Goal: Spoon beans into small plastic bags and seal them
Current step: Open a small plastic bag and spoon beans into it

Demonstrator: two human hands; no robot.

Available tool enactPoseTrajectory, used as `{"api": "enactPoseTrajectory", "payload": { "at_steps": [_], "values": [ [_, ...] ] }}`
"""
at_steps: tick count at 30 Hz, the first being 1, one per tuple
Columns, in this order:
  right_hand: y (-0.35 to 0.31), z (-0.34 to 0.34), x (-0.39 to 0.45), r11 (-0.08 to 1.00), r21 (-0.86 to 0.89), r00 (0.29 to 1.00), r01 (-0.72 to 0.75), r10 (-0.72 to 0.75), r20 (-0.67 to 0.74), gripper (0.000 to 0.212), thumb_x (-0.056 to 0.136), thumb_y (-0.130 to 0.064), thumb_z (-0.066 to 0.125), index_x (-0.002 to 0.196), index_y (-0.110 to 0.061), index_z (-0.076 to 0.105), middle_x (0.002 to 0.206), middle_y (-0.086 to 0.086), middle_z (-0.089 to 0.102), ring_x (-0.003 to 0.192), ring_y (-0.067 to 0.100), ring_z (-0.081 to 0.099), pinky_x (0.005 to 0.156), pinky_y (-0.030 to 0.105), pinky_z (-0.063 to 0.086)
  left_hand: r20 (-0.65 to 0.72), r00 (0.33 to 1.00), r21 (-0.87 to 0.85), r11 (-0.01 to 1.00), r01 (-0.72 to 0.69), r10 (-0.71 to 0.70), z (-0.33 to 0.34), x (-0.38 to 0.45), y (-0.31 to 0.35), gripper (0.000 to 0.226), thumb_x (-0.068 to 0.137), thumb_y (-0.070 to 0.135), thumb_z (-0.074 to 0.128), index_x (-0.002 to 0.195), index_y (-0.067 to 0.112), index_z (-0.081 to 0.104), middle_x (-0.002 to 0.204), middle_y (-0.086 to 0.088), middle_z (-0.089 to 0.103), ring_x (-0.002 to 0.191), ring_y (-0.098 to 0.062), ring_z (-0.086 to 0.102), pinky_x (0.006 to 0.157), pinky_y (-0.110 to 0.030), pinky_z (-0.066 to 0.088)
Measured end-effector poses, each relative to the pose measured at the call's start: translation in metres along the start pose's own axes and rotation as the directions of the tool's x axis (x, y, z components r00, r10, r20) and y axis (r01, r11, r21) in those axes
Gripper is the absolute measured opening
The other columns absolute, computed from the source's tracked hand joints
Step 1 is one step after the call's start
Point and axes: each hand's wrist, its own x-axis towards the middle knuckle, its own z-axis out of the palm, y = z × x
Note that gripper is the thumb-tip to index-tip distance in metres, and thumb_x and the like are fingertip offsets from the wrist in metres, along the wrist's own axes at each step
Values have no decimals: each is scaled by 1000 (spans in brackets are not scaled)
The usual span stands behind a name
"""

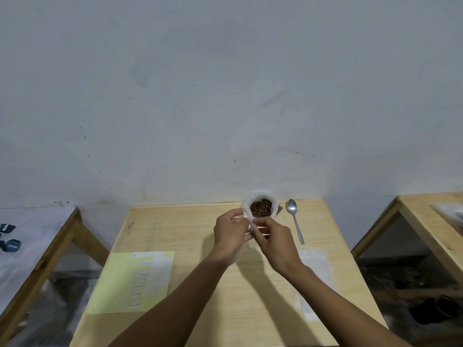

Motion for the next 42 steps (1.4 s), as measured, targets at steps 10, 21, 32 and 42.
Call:
{"api": "enactPoseTrajectory", "payload": {
  "at_steps": [10,21,32,42],
  "values": [
    [6,-2,1,988,-112,994,-105,106,3,12,88,-18,54,76,-15,55,76,-3,65,65,16,65,62,36,54,5,995,456,885,-88,97,-5,-1,-6,24,82,2,57,102,13,65,78,-11,71,71,-24,72,64,-31,60],
    [5,-17,6,990,-31,990,-138,137,-43,15,94,-15,49,82,-6,50,81,11,61,68,31,66,52,26,55,308,932,764,535,-361,189,-21,-11,-11,67,87,20,53,150,24,29,156,3,27,141,-15,30,113,-28,27],
    [-14,-7,10,996,54,995,-69,72,-71,20,95,-9,51,104,-17,68,91,-3,65,68,22,71,63,35,61,367,889,711,534,-457,272,-55,-14,-1,51,88,34,53,137,25,43,138,8,47,126,-14,45,102,-28,37],
    [-33,31,-15,740,561,897,-372,442,13,20,93,5,53,86,-2,70,90,19,66,71,31,63,68,43,62,536,708,774,68,-630,460,-101,-1,-23,77,77,54,67,143,35,31,139,15,42,124,-17,31,99,-32,38]
  ]
}}
